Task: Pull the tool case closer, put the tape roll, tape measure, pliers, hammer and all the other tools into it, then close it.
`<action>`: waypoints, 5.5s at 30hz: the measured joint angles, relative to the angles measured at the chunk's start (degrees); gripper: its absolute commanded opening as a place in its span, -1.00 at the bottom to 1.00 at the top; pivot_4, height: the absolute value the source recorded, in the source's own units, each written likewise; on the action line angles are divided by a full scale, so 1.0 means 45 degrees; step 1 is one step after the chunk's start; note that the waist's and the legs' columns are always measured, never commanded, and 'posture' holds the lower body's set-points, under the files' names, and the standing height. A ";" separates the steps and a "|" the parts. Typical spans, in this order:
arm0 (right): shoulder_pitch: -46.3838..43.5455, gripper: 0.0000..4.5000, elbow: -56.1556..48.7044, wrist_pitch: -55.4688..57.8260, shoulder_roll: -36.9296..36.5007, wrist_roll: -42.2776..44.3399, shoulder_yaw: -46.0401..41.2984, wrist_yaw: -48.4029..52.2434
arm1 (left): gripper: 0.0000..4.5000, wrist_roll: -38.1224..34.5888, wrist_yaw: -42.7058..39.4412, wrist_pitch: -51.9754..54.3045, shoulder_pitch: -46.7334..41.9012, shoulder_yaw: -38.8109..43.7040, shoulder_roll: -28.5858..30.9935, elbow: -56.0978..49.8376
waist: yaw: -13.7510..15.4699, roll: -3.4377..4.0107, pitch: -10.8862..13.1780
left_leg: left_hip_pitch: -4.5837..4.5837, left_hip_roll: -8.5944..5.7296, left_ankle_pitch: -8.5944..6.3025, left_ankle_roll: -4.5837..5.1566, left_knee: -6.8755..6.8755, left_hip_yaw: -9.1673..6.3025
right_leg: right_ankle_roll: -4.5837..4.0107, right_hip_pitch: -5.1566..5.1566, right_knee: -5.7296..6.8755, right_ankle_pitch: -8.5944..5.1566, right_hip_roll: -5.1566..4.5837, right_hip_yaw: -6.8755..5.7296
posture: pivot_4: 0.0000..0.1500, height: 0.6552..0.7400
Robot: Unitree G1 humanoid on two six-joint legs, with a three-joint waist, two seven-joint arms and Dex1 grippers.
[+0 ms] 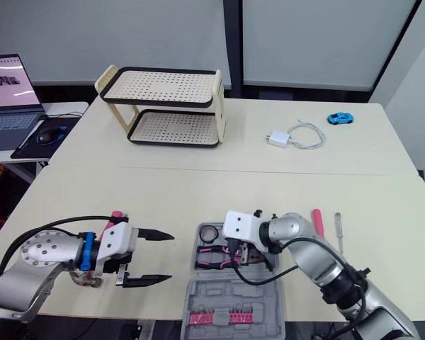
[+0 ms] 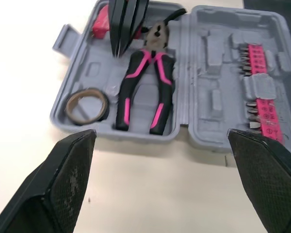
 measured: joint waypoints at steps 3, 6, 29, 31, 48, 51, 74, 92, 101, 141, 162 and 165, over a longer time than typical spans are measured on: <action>0.0388 -0.99 -0.1037 -0.0140 -0.0695 0.0526 -0.0940 0.0274 | 1.00 -0.0164 0.0411 0.0319 0.0441 0.0540 -0.0010 -0.0021 | 0.0028 -0.0001 0.0000 | 0.0003 0.0000 0.0000 0.0000 0.0001 -0.0001 | 0.0000 0.0007 0.0000 0.0000 -0.0002 -0.0003 | 1.00 0.88; 0.1035 -0.99 -0.1686 -0.0370 -0.1660 0.1077 -0.1890 0.0631 | 1.00 -0.0155 0.0635 0.0518 0.0818 0.0903 0.0016 -0.0014 | 0.0069 -0.0002 0.0000 | 0.0004 0.0000 0.0000 0.0000 0.0001 0.0002 | 0.0000 0.0013 -0.0002 0.0000 -0.0004 -0.0004 | 1.00 0.88; 1.1693 -0.99 -0.2661 -0.2257 -0.5275 0.3940 -1.4145 0.3225 | 1.00 -0.0176 0.0768 -0.0363 0.3754 0.6247 0.0994 0.6051 | 0.0220 -0.0023 -0.0007 | 0.0039 0.0002 -0.0001 0.0001 -0.0010 0.0039 | -0.0017 0.0044 -0.0021 -0.0017 -0.0008 0.0009 | 1.00 0.88; 1.2329 -0.82 -0.2440 -0.2315 -0.5276 0.3909 -1.4675 0.3367 | 1.00 -0.0148 0.0529 -0.0351 0.3972 0.6456 0.1161 0.6640 | 0.0192 -0.0026 -0.0009 | 0.0047 0.0007 -0.0002 0.0000 -0.0015 0.0043 | -0.0021 0.0048 -0.0021 -0.0025 -0.0006 0.0009 | 1.00 0.88; 1.4581 0.88 -0.2186 -0.2419 -0.5104 0.3944 -1.6552 0.4371 | 1.00 -0.0184 0.0862 0.2071 0.5425 0.7056 0.1279 0.3539 | 0.0228 -0.0053 -0.0021 | 0.0058 0.0015 -0.0005 -0.0005 -0.0023 0.0053 | -0.0019 0.0067 -0.0028 -0.0044 -0.0007 0.0014 | 1.00 0.88; 1.4610 0.99 -0.2126 -0.2564 -0.5116 0.3929 -1.6557 0.4429 | 1.00 -0.0187 0.0800 0.2361 0.5695 0.7210 0.1259 0.2884 | 0.0230 -0.0053 -0.0021 | 0.0062 0.0016 -0.0005 -0.0006 -0.0023 0.0053 | -0.0022 0.0075 -0.0028 -0.0046 -0.0008 0.0013 | 1.00 0.88; 1.0173 -0.11 -0.2656 -0.2585 -0.5417 0.3308 -1.0008 0.2782 | -0.23 0.0605 0.1568 0.2389 0.2396 0.1354 -0.0358 -0.1295 | 0.0291 -0.0054 -0.0020 | 0.0098 0.0018 -0.0005 -0.0007 -0.0015 0.0055 | -0.0021 0.0112 -0.0026 -0.0049 -0.0003 0.0019 | 1.00 0.88; 0.7530 -0.98 0.0563 -0.4565 -0.4683 0.1428 -0.5123 0.2128 | -1.00 0.2582 0.0639 -0.2314 -0.0226 -0.2669 -0.1842 0.3490 | 0.0310 -0.0048 -0.0021 | 0.0097 0.0016 -0.0004 -0.0006 -0.0007 0.0039 | -0.0020 0.0111 -0.0014 -0.0047 -0.0001 0.0006 | 1.00 0.88; 0.6484 -0.98 0.1096 -0.4579 -0.4175 0.1037 -0.3926 0.2122 | -1.00 0.2998 0.0741 -0.2972 -0.1398 -0.3389 -0.2791 0.4518 | 0.0306 -0.0019 -0.0038 | 0.0105 0.0010 -0.0004 -0.0005 0.0000 0.0038 | -0.0013 0.0120 -0.0010 -0.0042 -0.0003 0.0009 | 1.00 0.88; 0.4783 -0.98 0.1380 -0.2587 -0.2983 0.0686 -0.3032 0.1549 | -1.00 0.3913 0.1262 -0.2076 -0.2907 -0.4076 -0.3895 0.4910 | 0.0313 0.0038 -0.0072 | 0.0139 -0.0006 -0.0002 -0.0004 -0.0002 0.0029 | 0.0000 0.0151 -0.0009 -0.0035 -0.0011 0.0011 | 1.00 0.88; 0.3605 -0.98 0.2345 -0.2294 -0.2292 0.0309 -0.2883 0.1364 | -1.00 0.4484 0.2295 -0.2818 -0.4346 -0.4033 -0.4290 0.6685 | 0.0308 0.0041 -0.0074 | 0.0160 -0.0007 -0.0002 -0.0002 -0.0005 0.0027 | 0.0000 0.0164 -0.0003 -0.0034 -0.0008 0.0012 | 1.00 0.88; 0.3452 -0.98 0.2434 -0.2294 -0.2289 0.0261 -0.2811 0.1361 | -1.00 0.4486 0.2374 -0.2841 -0.4353 -0.4032 -0.4289 0.6730 | 0.0308 0.0041 -0.0074 | 0.0161 -0.0006 -0.0002 -0.0002 -0.0005 0.0027 | 0.0000 0.0164 -0.0003 -0.0034 -0.0008 0.0012 | 1.00 0.88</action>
